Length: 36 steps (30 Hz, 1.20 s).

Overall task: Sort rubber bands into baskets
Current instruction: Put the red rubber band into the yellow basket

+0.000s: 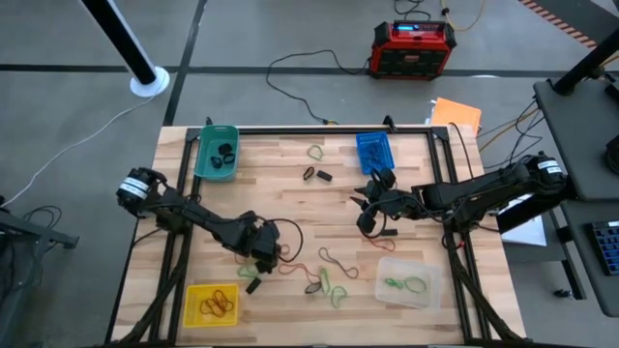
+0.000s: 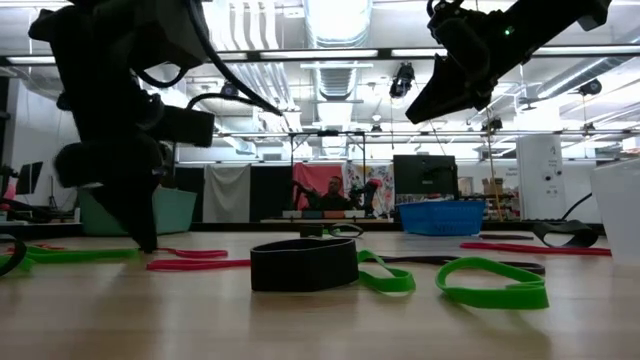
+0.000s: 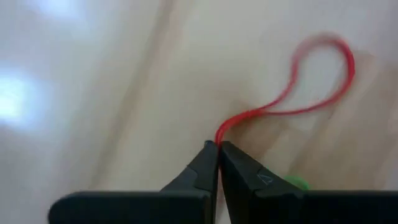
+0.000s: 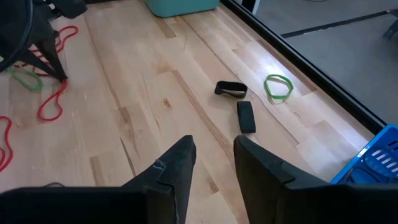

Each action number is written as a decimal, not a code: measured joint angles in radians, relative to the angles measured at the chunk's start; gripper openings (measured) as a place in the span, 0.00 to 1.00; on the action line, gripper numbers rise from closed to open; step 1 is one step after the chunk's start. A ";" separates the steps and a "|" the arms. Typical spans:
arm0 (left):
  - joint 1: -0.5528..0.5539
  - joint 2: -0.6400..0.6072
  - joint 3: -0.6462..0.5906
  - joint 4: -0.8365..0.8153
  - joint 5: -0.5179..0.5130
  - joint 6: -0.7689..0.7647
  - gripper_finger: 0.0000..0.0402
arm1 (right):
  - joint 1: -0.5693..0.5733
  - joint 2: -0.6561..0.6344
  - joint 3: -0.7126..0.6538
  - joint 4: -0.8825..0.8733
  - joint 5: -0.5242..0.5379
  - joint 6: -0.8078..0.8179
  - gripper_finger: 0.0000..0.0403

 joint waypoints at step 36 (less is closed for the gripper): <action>-0.392 -0.341 0.322 -0.408 0.531 -0.168 0.00 | 0.000 0.000 0.000 0.000 0.000 0.000 0.29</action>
